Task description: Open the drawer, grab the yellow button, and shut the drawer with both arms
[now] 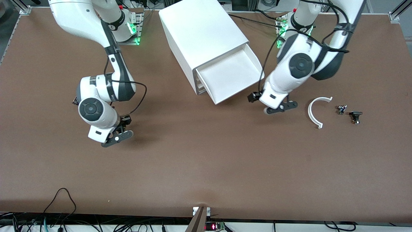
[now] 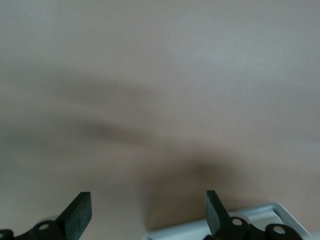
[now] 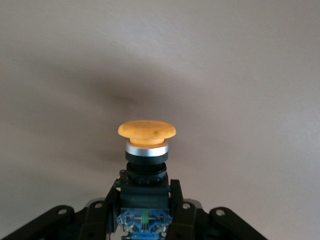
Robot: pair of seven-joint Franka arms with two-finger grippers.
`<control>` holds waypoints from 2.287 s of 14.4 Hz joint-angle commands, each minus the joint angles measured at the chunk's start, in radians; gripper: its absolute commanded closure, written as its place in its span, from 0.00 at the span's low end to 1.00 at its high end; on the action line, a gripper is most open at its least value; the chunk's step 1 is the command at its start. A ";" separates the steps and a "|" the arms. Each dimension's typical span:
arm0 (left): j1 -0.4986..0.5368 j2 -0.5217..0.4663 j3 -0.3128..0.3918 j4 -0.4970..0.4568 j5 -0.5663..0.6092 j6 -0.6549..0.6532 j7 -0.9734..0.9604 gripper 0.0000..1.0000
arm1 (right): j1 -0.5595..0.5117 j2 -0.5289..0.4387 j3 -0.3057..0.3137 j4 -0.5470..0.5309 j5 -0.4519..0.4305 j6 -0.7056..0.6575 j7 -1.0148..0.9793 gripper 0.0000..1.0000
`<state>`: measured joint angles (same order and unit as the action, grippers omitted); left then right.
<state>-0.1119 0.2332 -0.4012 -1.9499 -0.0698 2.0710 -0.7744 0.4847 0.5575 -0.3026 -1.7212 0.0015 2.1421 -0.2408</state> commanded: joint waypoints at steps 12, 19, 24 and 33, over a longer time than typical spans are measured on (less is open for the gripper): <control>0.009 -0.092 -0.284 -0.144 -0.177 -0.002 -0.143 0.00 | -0.074 -0.096 0.020 -0.350 0.017 0.463 -0.026 0.00; 0.110 -0.104 -0.210 -0.086 -0.160 0.006 -0.040 0.00 | -0.075 -0.192 0.020 -0.155 0.096 0.167 0.021 0.00; 0.141 -0.120 0.011 0.005 -0.084 0.009 0.234 0.00 | -0.080 -0.197 0.014 0.122 0.173 -0.196 0.053 0.00; 0.156 -0.278 0.248 0.221 0.045 -0.483 0.387 0.00 | -0.219 -0.283 0.048 0.330 0.163 -0.591 0.264 0.00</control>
<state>0.0551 -0.0228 -0.1597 -1.7467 -0.0815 1.6341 -0.4351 0.3591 0.3116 -0.2943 -1.3855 0.1588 1.5929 0.0327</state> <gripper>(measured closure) 0.000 0.000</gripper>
